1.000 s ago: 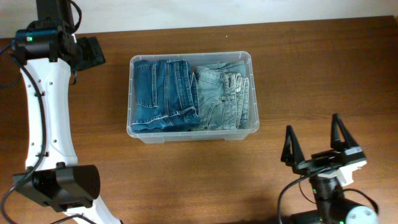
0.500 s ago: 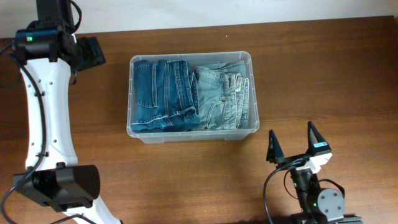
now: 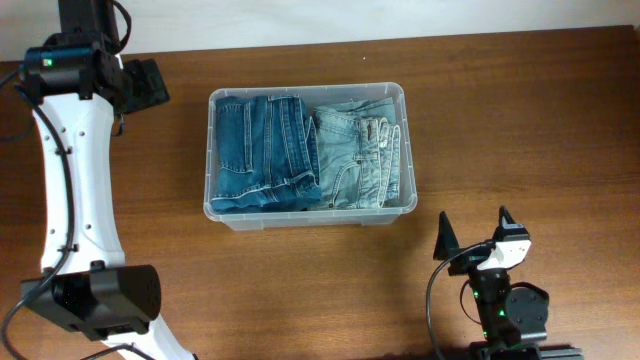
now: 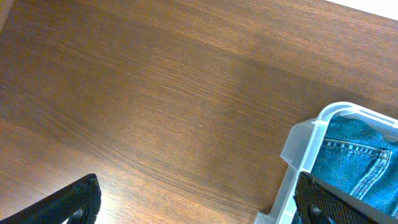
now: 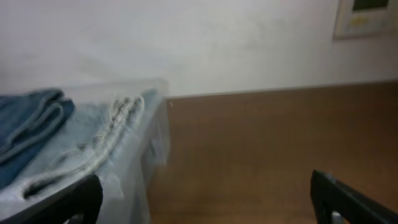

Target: Pack container

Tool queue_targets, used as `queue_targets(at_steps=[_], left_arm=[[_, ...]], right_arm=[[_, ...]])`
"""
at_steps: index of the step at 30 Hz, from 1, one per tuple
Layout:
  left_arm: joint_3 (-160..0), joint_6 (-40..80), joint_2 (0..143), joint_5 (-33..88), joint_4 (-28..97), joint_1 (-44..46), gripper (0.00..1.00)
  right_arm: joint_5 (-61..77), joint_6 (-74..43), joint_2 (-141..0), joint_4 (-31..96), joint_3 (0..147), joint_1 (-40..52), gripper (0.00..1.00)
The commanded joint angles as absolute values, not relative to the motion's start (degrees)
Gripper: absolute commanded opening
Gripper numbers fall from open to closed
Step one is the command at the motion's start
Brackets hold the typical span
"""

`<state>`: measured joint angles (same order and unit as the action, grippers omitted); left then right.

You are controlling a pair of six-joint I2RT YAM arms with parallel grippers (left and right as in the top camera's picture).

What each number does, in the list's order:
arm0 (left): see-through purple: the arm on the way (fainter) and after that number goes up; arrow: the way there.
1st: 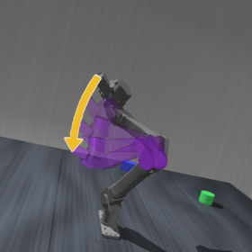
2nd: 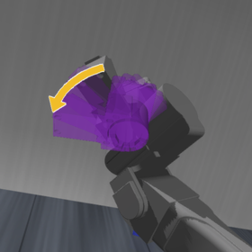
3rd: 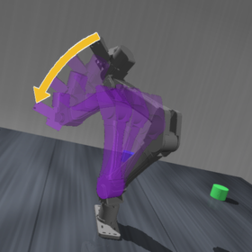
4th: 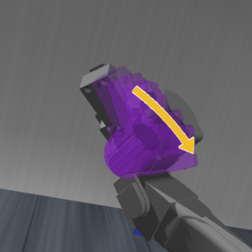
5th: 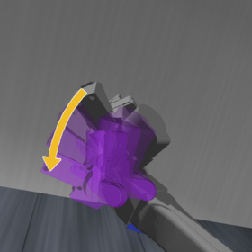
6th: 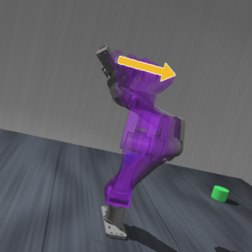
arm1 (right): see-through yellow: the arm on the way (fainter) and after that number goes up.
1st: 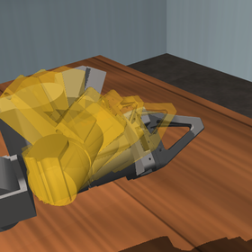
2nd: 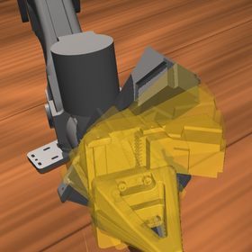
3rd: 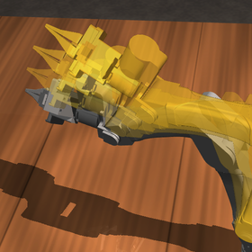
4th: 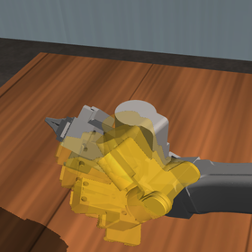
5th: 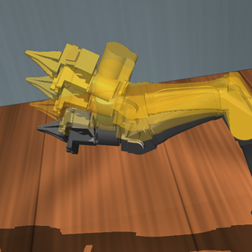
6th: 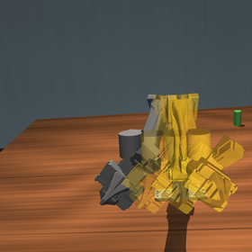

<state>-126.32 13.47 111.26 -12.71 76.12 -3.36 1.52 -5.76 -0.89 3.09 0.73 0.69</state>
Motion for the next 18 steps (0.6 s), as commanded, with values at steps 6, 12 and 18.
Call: queue_targets(at_steps=[6, 12, 18], left_arm=[[-126.4, 13.8, 111.4, -13.1, 76.1, -3.5, 0.99], [-126.4, 13.8, 111.4, -13.1, 76.1, -3.5, 0.99], [-126.4, 13.8, 111.4, -13.1, 76.1, -3.5, 0.99]], right_arm=[[1.9, -5.6, -0.3, 4.3, 0.3, -0.8, 0.98], [1.9, -5.6, -0.4, 4.3, 0.3, -0.8, 0.98], [1.9, -5.6, -0.4, 4.3, 0.3, -0.8, 0.98]])
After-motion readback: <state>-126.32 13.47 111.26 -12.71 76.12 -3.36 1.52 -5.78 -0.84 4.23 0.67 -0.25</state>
